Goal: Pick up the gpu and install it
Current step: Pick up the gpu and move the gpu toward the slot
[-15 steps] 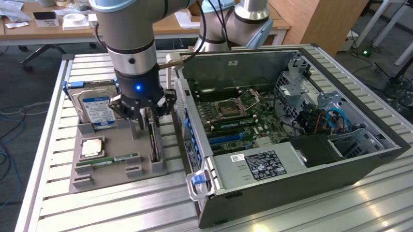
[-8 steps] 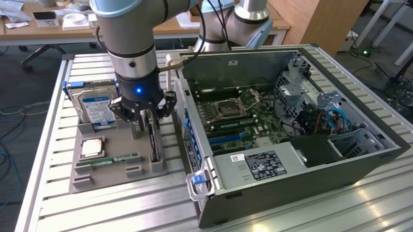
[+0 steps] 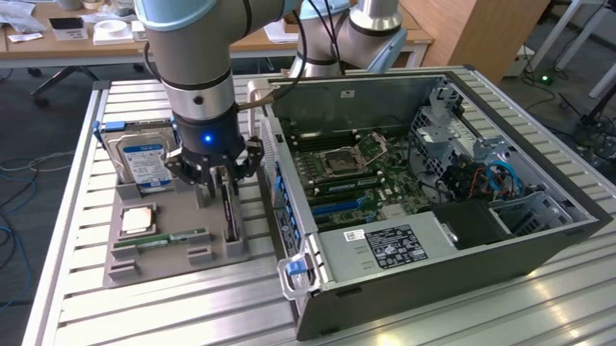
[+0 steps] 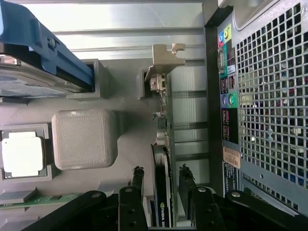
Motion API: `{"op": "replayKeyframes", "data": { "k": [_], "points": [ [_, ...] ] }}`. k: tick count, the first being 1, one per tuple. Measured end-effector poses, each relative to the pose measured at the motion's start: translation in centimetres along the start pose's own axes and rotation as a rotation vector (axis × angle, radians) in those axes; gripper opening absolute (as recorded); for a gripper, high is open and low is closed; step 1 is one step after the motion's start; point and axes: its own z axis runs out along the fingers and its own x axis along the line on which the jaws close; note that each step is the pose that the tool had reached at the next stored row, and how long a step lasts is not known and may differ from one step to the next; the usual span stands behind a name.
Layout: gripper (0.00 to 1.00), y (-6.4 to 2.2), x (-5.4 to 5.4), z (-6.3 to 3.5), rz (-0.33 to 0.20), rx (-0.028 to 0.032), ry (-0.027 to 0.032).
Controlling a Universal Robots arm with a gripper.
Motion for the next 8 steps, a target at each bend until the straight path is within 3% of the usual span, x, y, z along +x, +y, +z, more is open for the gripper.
{"op": "replayKeyframes", "data": {
  "k": [8],
  "points": [
    [0.43,-0.05,-0.04,0.09,0.000,-0.0049,0.0003]
  ]
}}
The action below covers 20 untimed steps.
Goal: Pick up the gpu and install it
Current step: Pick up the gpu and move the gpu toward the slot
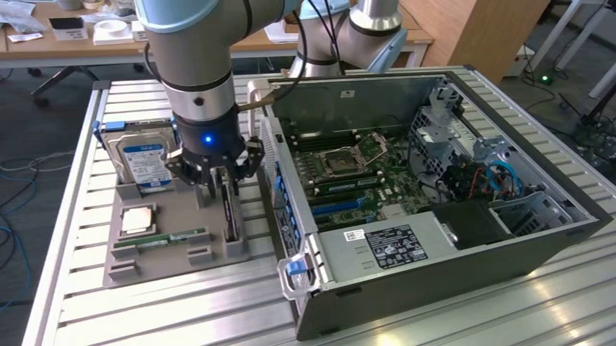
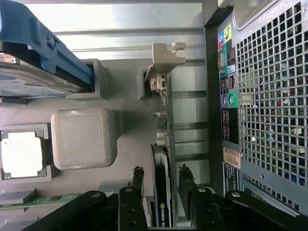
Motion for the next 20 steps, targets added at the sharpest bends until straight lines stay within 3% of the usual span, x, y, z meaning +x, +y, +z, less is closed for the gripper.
{"op": "replayKeyframes", "data": {
  "k": [20],
  "points": [
    [0.43,-0.19,-0.2,1.29,0.000,0.0002,0.0003]
  ]
}}
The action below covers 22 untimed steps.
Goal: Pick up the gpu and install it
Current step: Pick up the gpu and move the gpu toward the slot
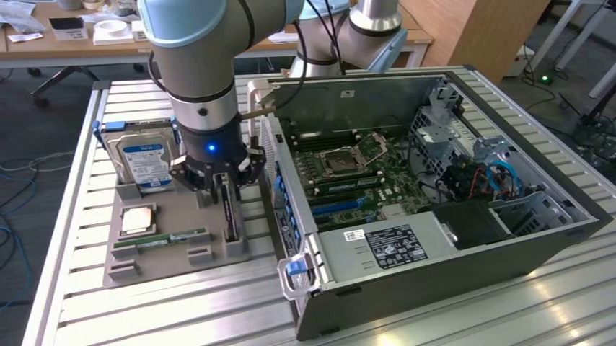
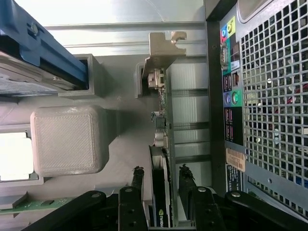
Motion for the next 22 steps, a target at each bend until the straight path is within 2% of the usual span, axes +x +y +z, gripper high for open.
{"op": "replayKeyframes", "data": {
  "k": [22],
  "points": [
    [0.43,-0.17,0.00,0.61,-0.003,0.0007,0.0001]
  ]
}}
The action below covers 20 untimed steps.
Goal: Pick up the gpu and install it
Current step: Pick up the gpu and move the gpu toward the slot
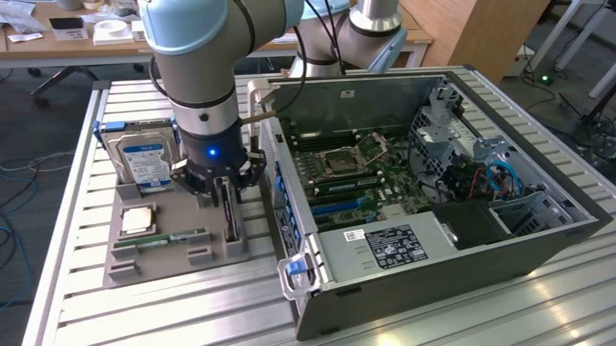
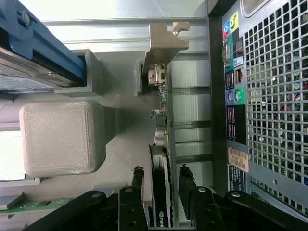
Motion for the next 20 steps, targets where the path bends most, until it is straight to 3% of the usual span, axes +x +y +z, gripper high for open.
{"op": "replayKeyframes", "data": {
  "k": [20],
  "points": [
    [0.43,0.00,0.01,0.11,0.000,0.0009,-0.0001]
  ]
}}
